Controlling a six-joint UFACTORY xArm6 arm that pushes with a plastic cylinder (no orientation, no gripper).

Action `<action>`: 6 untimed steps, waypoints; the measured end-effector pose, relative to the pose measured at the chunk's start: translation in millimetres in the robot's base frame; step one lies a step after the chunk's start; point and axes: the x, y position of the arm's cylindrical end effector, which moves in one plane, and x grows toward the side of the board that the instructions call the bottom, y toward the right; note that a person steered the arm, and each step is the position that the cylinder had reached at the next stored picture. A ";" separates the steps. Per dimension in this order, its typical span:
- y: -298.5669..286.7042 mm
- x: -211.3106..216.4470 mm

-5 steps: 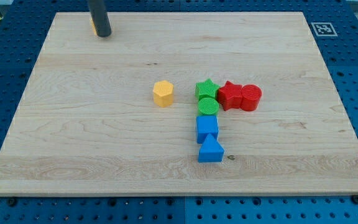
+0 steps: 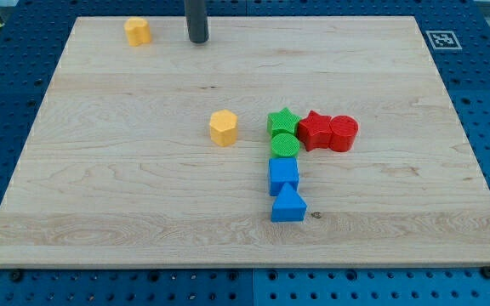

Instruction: Move your arm to the right side of the board

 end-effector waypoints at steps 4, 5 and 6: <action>5.7 20.8; 39.7 39.8; 68.9 51.9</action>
